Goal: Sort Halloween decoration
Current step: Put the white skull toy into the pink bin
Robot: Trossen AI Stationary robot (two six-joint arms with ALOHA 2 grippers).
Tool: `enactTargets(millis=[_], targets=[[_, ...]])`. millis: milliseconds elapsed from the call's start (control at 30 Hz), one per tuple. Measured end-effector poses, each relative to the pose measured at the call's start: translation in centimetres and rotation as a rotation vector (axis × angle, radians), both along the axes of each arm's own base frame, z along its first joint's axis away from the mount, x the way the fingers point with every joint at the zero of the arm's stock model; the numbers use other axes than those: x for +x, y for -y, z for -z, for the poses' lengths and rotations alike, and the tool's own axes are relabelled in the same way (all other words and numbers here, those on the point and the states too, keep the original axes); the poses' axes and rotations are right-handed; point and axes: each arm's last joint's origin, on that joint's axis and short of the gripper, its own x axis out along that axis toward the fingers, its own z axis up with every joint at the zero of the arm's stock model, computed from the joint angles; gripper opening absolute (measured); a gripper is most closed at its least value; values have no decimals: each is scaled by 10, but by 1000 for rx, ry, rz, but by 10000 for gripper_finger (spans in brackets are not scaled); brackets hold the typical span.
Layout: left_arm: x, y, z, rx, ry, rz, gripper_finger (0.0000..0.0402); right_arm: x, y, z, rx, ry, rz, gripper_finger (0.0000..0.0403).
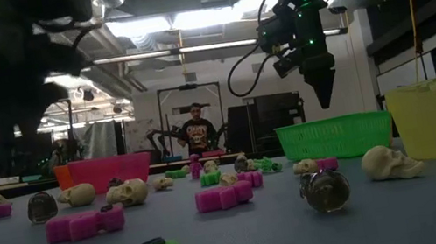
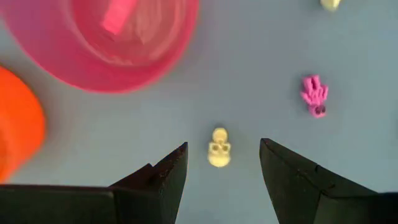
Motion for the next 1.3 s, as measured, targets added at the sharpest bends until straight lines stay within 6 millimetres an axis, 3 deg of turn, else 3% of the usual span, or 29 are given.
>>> enactTargets(millis=[300, 767, 1033, 1300], targets=[[-18, 9, 37, 19, -60, 29, 183, 0, 0, 0, -1, 1, 0, 218], [-16, 8, 36, 39, -45, 8, 183, 0, 0, 0, -1, 2, 0, 218], [-16, 7, 46, 58, -3, -40, 183, 0, 0, 0, -1, 2, 0, 218], [-32, 6, 66, 58, -75, -105, 183, 0, 0, 0, -2, 2, 0, 218]])
